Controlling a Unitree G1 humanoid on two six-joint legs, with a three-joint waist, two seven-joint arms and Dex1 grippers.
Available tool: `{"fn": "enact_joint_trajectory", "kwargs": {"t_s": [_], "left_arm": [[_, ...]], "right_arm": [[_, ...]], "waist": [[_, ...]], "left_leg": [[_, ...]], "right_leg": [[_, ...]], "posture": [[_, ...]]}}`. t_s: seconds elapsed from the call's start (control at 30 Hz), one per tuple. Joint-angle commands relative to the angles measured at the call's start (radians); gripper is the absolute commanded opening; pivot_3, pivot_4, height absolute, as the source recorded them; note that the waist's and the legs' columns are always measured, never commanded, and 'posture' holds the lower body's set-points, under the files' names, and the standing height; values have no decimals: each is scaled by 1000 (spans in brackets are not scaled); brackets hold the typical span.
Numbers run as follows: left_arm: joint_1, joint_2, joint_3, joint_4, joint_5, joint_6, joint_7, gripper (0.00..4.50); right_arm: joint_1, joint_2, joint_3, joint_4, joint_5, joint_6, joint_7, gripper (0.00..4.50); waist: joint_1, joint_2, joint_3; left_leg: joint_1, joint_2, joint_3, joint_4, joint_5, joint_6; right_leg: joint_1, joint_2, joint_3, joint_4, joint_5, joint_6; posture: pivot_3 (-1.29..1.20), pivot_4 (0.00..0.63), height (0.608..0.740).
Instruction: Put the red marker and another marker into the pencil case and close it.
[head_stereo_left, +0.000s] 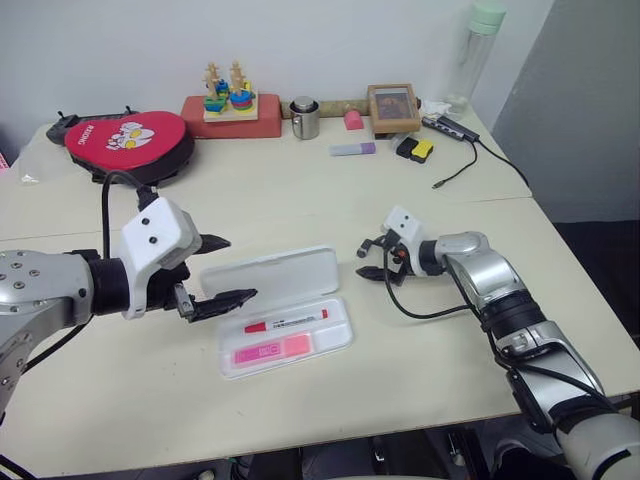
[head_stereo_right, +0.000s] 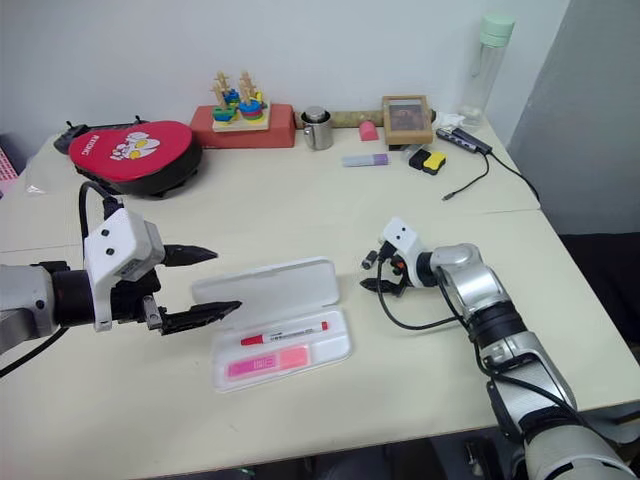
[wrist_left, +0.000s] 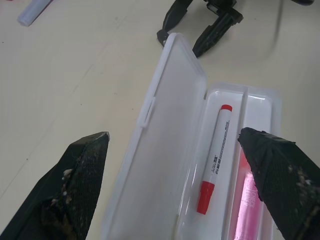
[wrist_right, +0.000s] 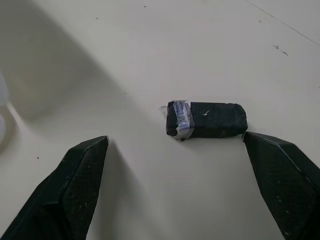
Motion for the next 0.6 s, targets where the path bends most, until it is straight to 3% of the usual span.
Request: {"fn": "enact_joint_trajectory", "kwargs": {"t_s": [0.03,0.27,0.6], "left_arm": [[-11,-5,1,-13,7,-14,13,4426],[-17,-10,-11,-8,11,-21,21,4426],[-16,-9,-17,-6,13,-23,28,4426]], "right_arm": [[-20,17,1,15,-11,-18,3,4500],[-23,28,5,15,-13,-33,23,4500],[29,-54,11,-38,-25,-8,82,4500]], "waist": [[-2,0,0],[-12,0,0],[-9,0,0]], "left_leg": [[0,0,0,0,0,0],[0,0,0,0,0,0],[-1,0,0,0,0,0]], "right_leg": [[0,0,0,0,0,0],[0,0,0,0,0,0],[0,0,0,-1,0,0]], "posture": [[0,150,740],[0,150,740],[0,150,740]]}}
